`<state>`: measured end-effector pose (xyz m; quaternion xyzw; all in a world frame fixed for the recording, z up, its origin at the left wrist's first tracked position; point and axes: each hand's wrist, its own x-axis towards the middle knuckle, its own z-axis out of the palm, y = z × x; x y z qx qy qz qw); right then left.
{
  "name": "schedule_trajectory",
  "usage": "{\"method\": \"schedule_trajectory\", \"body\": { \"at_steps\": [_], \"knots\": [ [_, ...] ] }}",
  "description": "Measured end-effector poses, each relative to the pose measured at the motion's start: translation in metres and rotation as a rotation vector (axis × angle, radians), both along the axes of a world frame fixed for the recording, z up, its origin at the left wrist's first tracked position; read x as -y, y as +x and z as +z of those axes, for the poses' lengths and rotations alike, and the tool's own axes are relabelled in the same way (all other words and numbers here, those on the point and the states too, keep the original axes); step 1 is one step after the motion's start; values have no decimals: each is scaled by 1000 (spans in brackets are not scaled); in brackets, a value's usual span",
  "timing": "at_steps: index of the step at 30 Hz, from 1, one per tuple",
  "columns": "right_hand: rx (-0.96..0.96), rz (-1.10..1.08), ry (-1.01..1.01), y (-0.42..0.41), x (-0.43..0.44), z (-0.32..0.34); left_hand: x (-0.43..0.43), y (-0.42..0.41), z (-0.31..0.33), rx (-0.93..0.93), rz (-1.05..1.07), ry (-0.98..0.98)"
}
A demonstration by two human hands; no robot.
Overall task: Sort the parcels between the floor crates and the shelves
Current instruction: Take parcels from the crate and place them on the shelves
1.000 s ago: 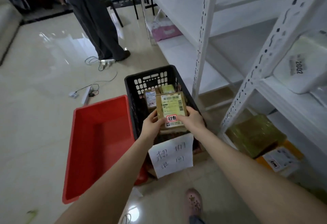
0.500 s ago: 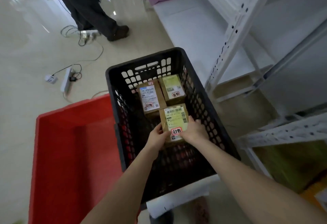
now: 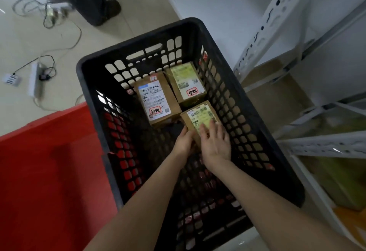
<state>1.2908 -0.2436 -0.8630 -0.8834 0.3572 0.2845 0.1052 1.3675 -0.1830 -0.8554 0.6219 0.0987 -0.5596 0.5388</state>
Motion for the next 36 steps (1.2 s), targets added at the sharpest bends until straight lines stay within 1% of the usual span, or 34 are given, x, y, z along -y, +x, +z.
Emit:
{"method": "schedule_trajectory", "body": {
  "at_steps": [4,7,8,9,11,12,14,16,22,28,30,36],
  "knots": [
    [-7,25,-33,8,4,-6,7,11,-4,34,-50,-6],
    [5,28,-22,8,4,-7,6,21,-5,159,-123,52],
    [6,27,-6,5,4,-6,4,21,-4,250,-184,105],
    [2,21,13,1,3,-3,1,21,-2,386,-292,188],
    [6,2,33,-8,1,9,-10,16,7,722,-651,403],
    [18,-8,34,-12,2,17,-15,14,14,868,-823,476],
    [47,-19,42,-18,1,37,-24,8,31,1063,-1041,541],
    [78,-20,42,-27,-1,61,-29,1,51,1193,-1143,556],
    [191,-81,-7,-65,-6,141,-27,-29,134,1407,-1271,530],
    [301,-208,-115,-116,-10,210,-14,-71,216,1553,-1354,420],
    [322,-271,-154,-139,-13,231,-8,-90,239,1605,-1388,367],
    [360,-491,-309,-223,-38,292,-7,-157,297,1759,-1479,99]
  ]
}}
